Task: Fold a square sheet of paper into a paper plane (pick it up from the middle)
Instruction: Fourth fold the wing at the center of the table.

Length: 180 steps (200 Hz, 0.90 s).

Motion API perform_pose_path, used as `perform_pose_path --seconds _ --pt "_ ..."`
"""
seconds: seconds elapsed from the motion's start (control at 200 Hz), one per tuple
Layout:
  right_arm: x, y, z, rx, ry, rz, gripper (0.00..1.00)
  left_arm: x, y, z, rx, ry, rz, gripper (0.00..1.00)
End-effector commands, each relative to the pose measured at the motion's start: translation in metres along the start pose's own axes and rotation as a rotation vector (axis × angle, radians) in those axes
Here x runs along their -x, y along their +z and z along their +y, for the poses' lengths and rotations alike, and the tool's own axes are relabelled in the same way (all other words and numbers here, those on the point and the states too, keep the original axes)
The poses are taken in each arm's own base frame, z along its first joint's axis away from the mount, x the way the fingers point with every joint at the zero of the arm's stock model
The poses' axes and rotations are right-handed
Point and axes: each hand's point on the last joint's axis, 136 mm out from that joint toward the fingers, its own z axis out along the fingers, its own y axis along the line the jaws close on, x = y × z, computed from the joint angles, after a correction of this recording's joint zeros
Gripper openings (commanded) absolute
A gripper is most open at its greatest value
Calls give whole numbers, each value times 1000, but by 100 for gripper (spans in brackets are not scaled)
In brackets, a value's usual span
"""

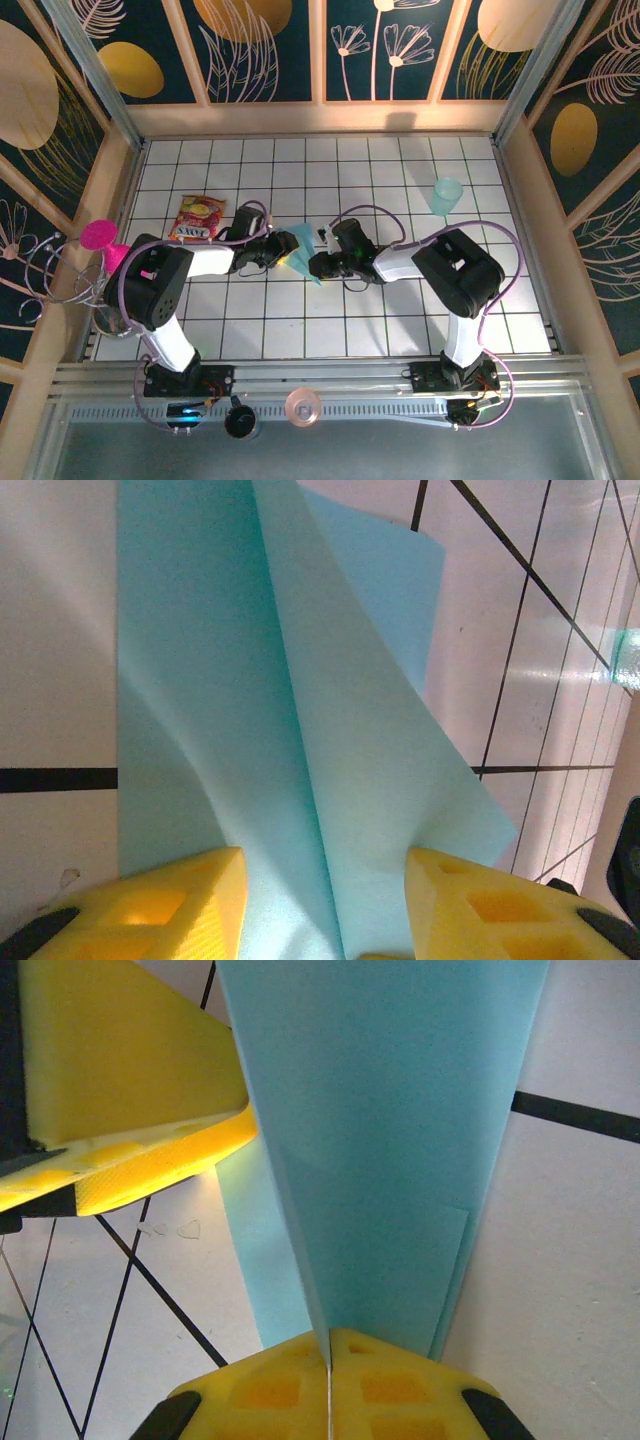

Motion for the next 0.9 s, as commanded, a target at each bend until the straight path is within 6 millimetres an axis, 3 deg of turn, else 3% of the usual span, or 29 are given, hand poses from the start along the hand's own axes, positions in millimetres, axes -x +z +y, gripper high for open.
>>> perform_pose_path --seconds 0.0,0.315,0.566,0.896 --pt "3 -5 0 4 9 -17 10 -2 5 16 74 -5 11 47" --pt "25 -21 17 -17 -5 -94 26 -11 10 46 206 -29 40 50" --pt "30 -14 12 -147 -31 -109 32 -12 11 48 210 -34 44 50" --pt "29 -3 7 -197 -35 -91 32 -13 11 47 207 -34 49 50"
